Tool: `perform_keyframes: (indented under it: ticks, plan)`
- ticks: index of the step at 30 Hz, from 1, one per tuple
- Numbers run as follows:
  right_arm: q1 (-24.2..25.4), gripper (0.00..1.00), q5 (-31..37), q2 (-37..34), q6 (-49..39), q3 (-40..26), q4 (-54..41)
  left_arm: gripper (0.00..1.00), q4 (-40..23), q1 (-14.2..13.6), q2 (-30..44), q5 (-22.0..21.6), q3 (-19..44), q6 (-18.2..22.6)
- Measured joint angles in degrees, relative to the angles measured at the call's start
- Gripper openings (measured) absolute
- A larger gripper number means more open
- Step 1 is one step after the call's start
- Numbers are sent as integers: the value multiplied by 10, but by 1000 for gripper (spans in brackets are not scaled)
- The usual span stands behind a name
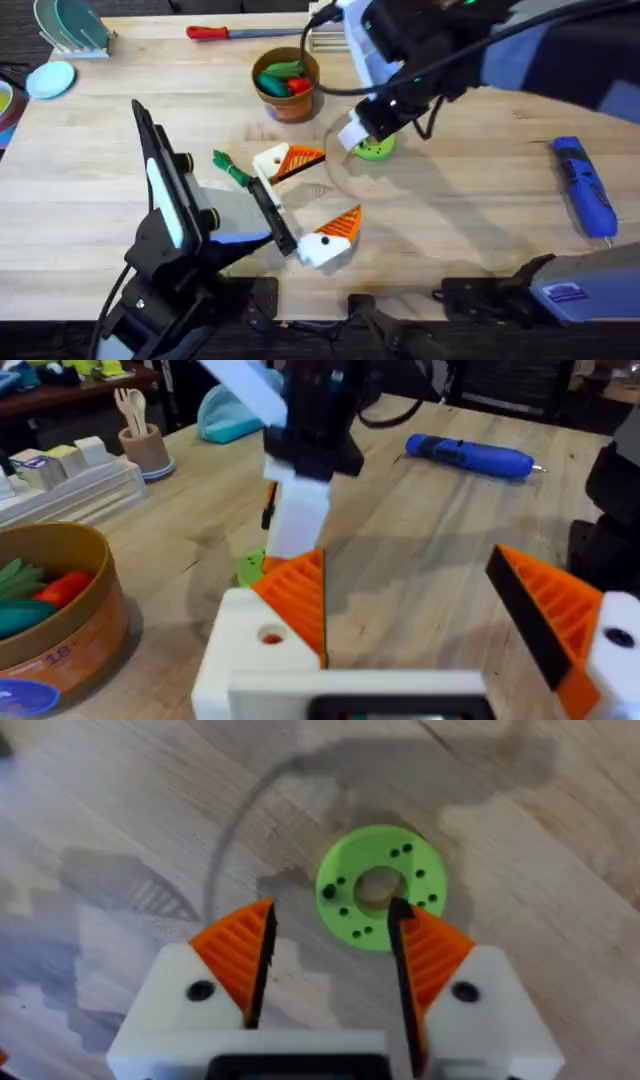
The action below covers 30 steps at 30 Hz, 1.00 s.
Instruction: Pick up the gripper from the table and insert it into the empty holder that is missing its gripper. Then pick up a screw, insert it into the mounting hole, and use the screwdriver to tighten it. Finally, clean up the table by picking up the vegetable and placing it into the bucket.
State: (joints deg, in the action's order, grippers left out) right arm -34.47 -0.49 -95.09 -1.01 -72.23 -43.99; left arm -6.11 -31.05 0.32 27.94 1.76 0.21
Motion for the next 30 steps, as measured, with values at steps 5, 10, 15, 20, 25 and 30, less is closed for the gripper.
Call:
perform_keyframes:
  ticks: [5, 10, 15, 20, 25, 30]
  plan:
    - [-19, 490, 28, -33, -4, 0, 7, 993, 0, 0, 0, 1, 0, 0]
    - [-19, 354, 42, -60, -5, 0, 25, 993, 0, 0, 0, 2, 0, 0]
    - [-19, 327, 46, -61, -5, 0, 31, 993, 0, 0, 0, 2, 0, 0]
    - [-20, 253, 48, -63, -5, 0, 31, 993, 0, 0, 0, 2, 0, 0]
    - [-31, 204, 48, -64, -5, 0, 29, 993, 0, 0, 0, 2, 0, 0]
    - [-39, 203, 48, -68, -5, 0, 25, 993, 0, 0, 0, 2, 0, 0]
